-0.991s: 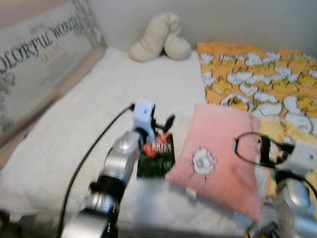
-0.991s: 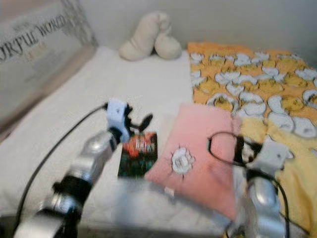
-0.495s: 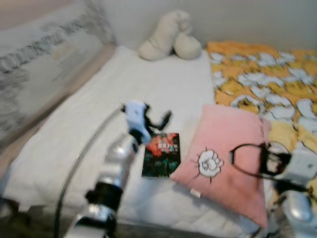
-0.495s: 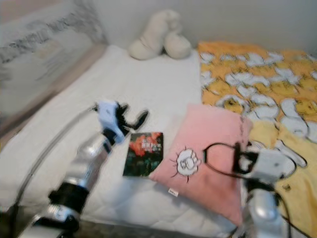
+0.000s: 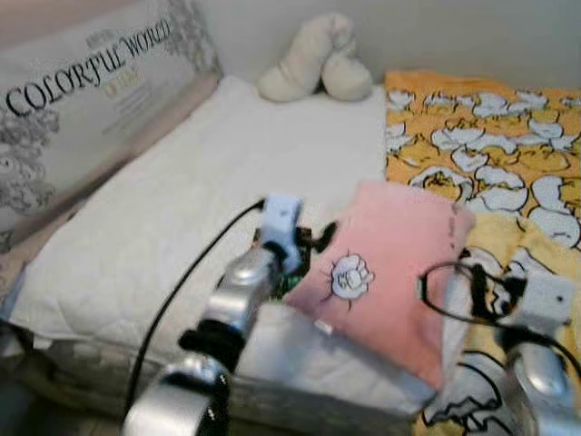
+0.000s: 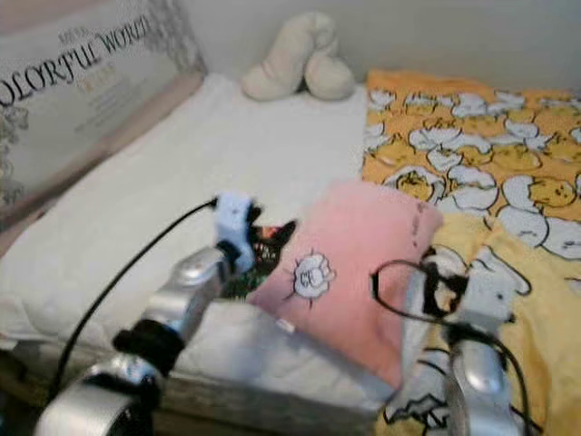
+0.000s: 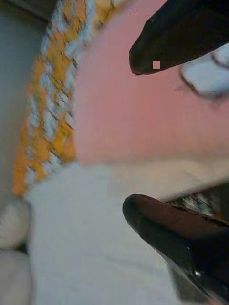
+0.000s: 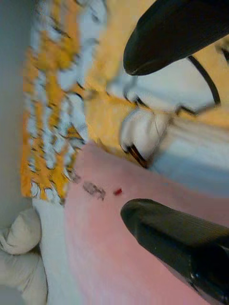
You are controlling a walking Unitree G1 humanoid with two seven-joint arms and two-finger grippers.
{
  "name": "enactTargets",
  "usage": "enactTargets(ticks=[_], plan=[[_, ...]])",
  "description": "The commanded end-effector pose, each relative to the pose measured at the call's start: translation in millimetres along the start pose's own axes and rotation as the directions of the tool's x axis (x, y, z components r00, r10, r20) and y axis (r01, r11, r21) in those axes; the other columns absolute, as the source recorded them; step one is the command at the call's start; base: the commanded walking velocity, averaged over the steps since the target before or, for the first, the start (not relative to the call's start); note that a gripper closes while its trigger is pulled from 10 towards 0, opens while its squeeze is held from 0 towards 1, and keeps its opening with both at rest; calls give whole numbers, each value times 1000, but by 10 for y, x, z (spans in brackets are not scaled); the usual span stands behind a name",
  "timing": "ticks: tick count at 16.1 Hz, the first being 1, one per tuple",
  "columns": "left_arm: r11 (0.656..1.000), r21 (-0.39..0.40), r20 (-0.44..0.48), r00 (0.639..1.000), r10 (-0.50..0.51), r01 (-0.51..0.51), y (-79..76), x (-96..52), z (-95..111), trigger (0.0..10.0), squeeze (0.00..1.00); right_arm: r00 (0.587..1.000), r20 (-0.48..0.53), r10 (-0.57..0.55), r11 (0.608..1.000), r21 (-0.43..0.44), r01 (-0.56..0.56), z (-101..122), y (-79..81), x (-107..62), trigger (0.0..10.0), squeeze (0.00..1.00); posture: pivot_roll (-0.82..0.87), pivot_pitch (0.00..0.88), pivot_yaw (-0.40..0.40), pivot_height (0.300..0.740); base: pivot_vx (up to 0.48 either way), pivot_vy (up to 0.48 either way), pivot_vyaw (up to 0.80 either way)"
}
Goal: Clean up the room
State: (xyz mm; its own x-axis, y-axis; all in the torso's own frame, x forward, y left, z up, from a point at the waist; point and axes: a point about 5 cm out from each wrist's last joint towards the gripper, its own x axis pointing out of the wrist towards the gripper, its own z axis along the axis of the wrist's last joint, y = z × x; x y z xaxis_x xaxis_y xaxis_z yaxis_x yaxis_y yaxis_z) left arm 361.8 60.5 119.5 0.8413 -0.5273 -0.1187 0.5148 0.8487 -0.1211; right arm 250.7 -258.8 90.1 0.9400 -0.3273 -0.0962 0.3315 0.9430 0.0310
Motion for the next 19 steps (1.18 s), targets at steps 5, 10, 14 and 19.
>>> enactTargets(ticks=[5, 10, 14, 19], plan=[[1000, -2, -22, 999, 28, -28, 47, 173, 234, 10000, 0, 989, -131, 66, 983, 177, -42, -154, 30, 173, 10000, 0, -4, 20, 22, 740, 0, 0, 0], [970, -61, -53, 970, -237, 233, -381, 288, 191, 10000, 0, 979, -153, 134, 980, 166, -108, -157, 88, 255, 10000, 0, -51, 92, -1, 740, 0, 0, 0], [964, 7, -163, 952, -260, 264, -659, 319, -5, 10000, 0, 970, -172, 170, 966, 224, -130, -241, 105, 308, 10000, 0, -86, 156, 15, 740, 0, 0, 0], [988, 39, -252, 958, -134, 148, -628, 253, -269, 10000, 0, 935, -221, 276, 938, 273, -212, -336, 336, 396, 10000, 0, -121, 197, 16, 740, 0, 0, 0]])
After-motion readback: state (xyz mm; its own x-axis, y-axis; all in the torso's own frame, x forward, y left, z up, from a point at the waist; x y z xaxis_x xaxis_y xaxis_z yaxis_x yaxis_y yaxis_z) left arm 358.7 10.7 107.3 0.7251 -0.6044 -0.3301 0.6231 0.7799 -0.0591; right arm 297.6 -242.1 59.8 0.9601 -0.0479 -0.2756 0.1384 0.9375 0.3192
